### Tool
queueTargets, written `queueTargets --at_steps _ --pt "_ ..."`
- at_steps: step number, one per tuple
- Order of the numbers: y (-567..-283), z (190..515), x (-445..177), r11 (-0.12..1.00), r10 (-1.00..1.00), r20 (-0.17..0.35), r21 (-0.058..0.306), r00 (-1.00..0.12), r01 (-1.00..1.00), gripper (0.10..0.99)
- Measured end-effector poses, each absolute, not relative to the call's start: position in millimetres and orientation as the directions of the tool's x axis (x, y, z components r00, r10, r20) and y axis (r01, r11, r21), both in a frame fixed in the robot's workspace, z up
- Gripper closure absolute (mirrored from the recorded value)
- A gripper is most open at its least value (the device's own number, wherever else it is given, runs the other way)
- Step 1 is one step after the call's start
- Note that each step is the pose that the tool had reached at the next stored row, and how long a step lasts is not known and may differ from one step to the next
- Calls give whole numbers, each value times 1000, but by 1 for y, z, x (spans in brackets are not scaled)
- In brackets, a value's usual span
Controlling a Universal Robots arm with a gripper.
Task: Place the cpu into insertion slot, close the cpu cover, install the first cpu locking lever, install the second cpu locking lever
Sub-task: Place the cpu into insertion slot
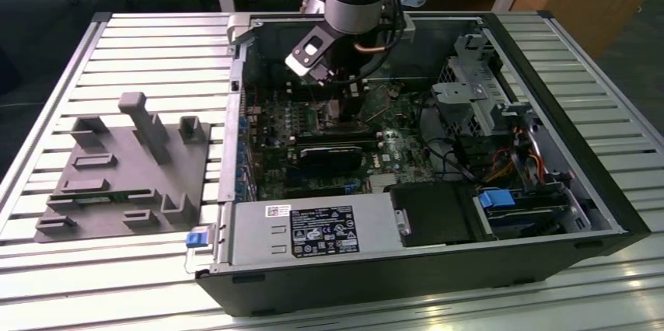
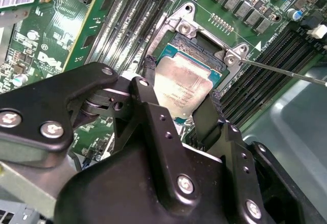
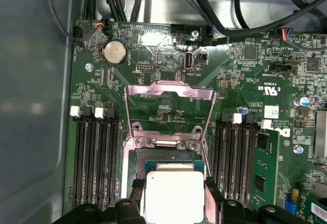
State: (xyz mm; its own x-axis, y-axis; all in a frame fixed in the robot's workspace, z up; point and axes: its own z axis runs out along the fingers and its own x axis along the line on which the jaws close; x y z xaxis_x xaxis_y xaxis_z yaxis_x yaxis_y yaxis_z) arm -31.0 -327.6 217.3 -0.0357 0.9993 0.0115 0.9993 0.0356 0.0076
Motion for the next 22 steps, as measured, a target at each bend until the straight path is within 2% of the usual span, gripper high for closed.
queueTargets --at_steps 22 --pt "-323 205 -31 23 1000 12 8 -23 1000 545"
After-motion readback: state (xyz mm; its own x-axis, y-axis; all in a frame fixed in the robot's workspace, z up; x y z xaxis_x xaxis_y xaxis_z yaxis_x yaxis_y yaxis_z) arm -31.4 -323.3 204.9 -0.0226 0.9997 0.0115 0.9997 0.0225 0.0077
